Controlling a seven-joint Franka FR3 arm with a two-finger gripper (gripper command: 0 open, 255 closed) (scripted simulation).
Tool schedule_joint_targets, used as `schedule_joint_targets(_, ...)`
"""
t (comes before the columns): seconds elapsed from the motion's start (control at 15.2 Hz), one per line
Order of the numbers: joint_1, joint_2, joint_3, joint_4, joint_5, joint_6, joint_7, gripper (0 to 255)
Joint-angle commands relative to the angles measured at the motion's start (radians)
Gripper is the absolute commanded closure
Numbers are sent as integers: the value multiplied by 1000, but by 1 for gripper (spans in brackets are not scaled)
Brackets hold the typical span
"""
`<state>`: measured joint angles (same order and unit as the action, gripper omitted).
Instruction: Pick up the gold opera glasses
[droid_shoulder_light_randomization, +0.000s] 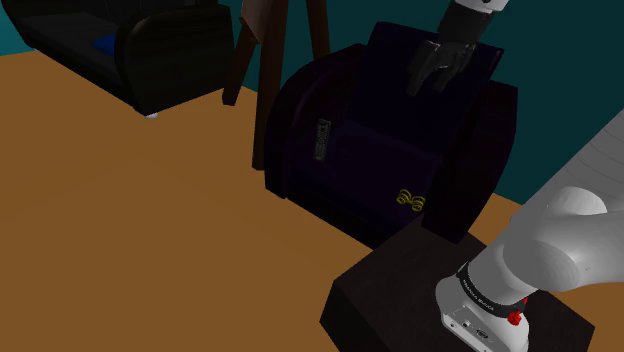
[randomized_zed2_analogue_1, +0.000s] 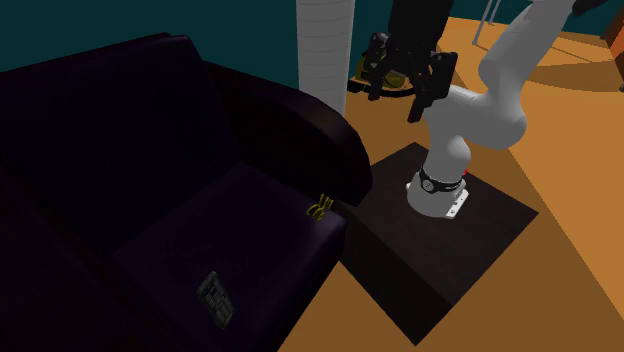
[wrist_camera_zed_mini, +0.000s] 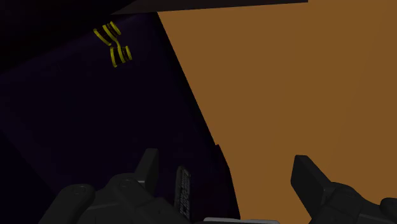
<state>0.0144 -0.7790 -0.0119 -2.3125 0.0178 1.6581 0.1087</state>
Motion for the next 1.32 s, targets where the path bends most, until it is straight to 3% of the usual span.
schedule_joint_targets(0.0, 0, 0, 0, 0, 0, 0, 0, 0)
schedule_joint_targets(0.66, -37, 44, -147, -249, -45, 236, -158, 0)
schedule_joint_targets(1.25, -66, 221, -298, -381, -77, 487, -320, 0)
